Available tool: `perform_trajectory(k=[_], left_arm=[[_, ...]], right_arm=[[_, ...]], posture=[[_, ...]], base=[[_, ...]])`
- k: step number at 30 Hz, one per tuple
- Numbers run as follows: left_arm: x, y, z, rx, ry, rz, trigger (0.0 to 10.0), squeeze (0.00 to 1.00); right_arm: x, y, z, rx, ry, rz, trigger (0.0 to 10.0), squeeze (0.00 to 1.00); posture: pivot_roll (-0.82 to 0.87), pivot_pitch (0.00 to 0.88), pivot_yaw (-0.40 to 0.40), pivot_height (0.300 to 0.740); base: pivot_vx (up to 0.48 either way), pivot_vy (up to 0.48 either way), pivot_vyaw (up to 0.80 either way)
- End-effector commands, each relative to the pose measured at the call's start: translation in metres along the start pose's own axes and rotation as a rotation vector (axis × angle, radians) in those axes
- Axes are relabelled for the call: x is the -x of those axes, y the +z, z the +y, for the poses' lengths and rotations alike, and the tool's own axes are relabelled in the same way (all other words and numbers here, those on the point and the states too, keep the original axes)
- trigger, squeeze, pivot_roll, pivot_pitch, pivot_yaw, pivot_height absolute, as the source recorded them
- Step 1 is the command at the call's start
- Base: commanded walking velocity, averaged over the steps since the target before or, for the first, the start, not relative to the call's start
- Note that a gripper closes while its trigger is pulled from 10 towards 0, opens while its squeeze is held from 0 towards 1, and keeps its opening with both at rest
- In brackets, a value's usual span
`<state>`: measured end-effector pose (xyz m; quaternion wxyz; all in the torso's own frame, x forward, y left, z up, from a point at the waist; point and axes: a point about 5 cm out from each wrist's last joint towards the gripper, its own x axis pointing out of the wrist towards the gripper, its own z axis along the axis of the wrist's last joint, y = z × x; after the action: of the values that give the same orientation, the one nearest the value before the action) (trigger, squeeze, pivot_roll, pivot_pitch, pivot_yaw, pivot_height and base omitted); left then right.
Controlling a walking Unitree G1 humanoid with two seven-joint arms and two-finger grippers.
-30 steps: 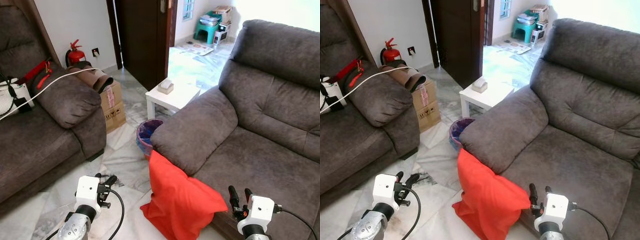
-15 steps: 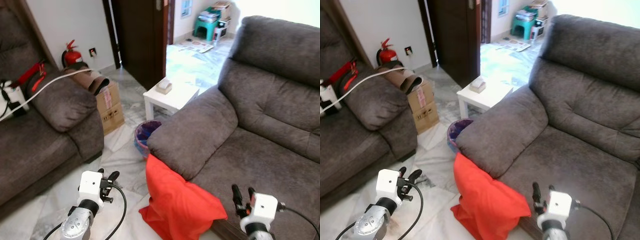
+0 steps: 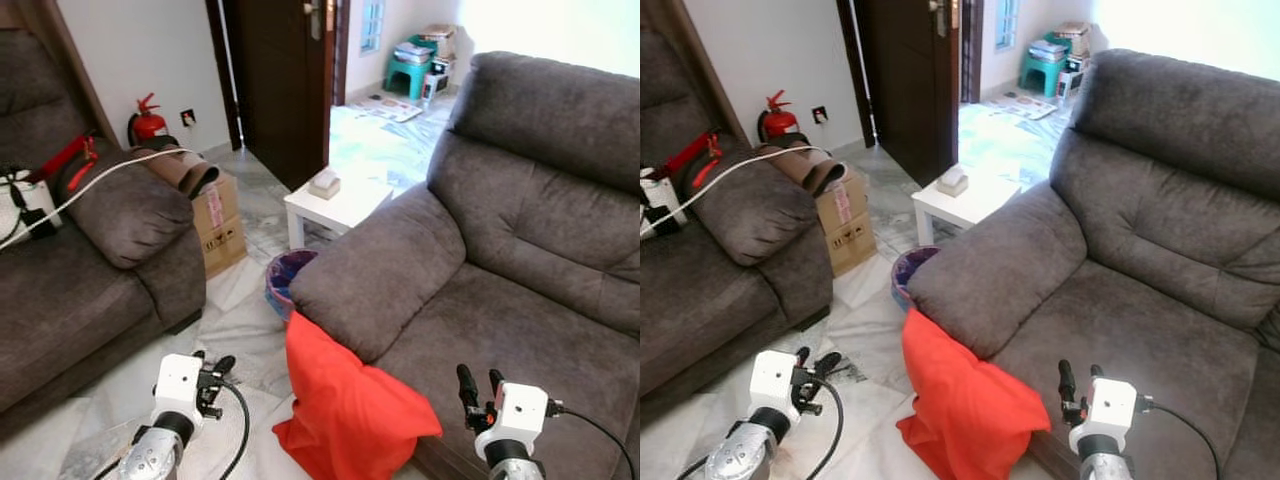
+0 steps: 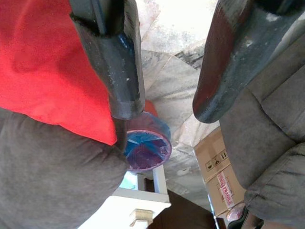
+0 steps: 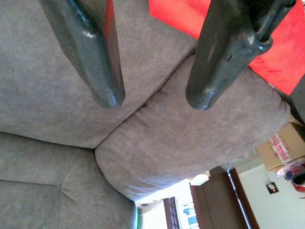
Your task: Move the pillow to the sofa from floor
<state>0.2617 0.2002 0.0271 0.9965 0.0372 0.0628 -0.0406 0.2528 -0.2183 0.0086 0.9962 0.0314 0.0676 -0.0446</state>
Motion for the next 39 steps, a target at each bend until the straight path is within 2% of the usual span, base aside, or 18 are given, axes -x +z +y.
perform_trajectory(k=[1, 9, 18, 24, 31, 34, 37, 39], left_arm=[[0.0, -0.001, 0.002, -0.002, 0.001, 0.003, 10.0, 0.0], [0.0, -0.003, 0.002, 0.0, 0.003, 0.004, 10.0, 0.0], [0.001, -0.002, -0.001, 0.01, -0.021, -0.011, 10.0, 0.0], [0.002, -0.001, -0.002, 0.006, -0.032, -0.025, 10.0, 0.0], [0.005, 0.009, -0.002, -0.036, 0.0, -0.082, 10.0, 0.0], [0.008, 0.015, -0.001, -0.047, 0.025, -0.109, 10.0, 0.0], [0.006, 0.02, 0.001, -0.047, 0.036, -0.128, 10.0, 0.0], [0.004, 0.027, 0.005, -0.081, 0.041, -0.146, 10.0, 0.0]], right_arm=[[0.0, -0.003, 0.001, -0.014, -0.002, 0.016, 10.0, 0.0], [-0.001, -0.003, 0.001, -0.026, -0.005, 0.021, 10.0, 0.0], [-0.003, -0.003, 0.002, -0.035, -0.008, 0.034, 10.0, 0.0], [-0.003, -0.003, 0.004, -0.032, -0.001, 0.031, 10.0, 0.0], [-0.005, 0.006, 0.01, -0.056, 0.062, -0.028, 10.0, 0.0], [-0.004, 0.008, 0.01, -0.039, 0.081, -0.036, 10.0, 0.0], [-0.005, 0.008, 0.01, -0.036, 0.081, -0.035, 10.0, 0.0], [-0.006, 0.009, 0.012, -0.035, 0.087, -0.036, 10.0, 0.0]], posture=[[-0.02, 0.096, 0.031, 0.74], [-0.02, 0.093, 0.031, 0.74], [-0.01, 0.09, 0.029, 0.74], [0.0, 0.091, 0.029, 0.74], [-0.01, 0.09, 0.031, 0.74], [-0.01, 0.101, 0.024, 0.74], [-0.01, 0.102, 0.018, 0.74], [-0.02, 0.103, 0.03, 0.74]], base=[[0.337, 0.0, 0.0], [0.33, 0.0, 0.0], [0.0, 0.0, -0.41], [0.0, 0.0, 0.0], [0.0, 0.0, 0.0], [0.0, 0.0, 0.0], [0.0, 0.0, 0.0], [0.0, 0.0, 0.0]])
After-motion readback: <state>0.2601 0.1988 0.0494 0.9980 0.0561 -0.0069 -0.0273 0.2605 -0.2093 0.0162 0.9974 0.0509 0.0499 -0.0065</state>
